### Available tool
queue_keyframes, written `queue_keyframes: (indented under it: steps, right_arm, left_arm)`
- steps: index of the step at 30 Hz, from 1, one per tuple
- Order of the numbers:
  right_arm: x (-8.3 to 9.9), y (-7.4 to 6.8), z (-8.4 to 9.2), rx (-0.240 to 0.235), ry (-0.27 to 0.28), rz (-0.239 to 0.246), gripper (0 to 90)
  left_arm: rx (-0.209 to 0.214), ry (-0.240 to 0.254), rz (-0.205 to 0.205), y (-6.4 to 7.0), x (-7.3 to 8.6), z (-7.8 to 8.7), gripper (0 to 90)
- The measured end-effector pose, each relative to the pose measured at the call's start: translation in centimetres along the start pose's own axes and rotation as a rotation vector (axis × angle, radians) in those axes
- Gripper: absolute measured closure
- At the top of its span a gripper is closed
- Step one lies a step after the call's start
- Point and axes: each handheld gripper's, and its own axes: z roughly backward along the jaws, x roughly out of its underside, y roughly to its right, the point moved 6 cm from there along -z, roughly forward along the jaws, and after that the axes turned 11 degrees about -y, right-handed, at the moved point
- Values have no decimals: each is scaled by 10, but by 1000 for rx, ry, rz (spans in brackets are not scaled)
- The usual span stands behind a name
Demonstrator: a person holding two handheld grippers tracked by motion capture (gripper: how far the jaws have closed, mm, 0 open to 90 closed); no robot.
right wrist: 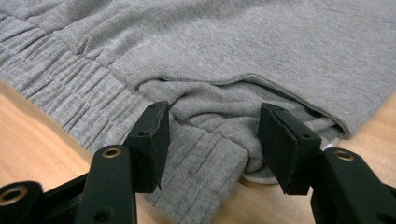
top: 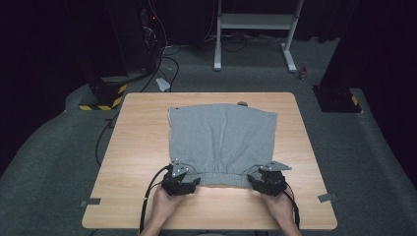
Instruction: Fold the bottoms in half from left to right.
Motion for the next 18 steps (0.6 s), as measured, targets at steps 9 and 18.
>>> queue_keyframes:
  steps: [9, 18]
  right_arm:
    - [12, -7, 8, -5, 2, 2, 440]
    - [23, -13, 15, -9, 4, 3, 439]
  left_arm:
    - [9, 0, -15, 7, 7, 6, 340]
    - [26, -2, -15, 17, 15, 12, 344]
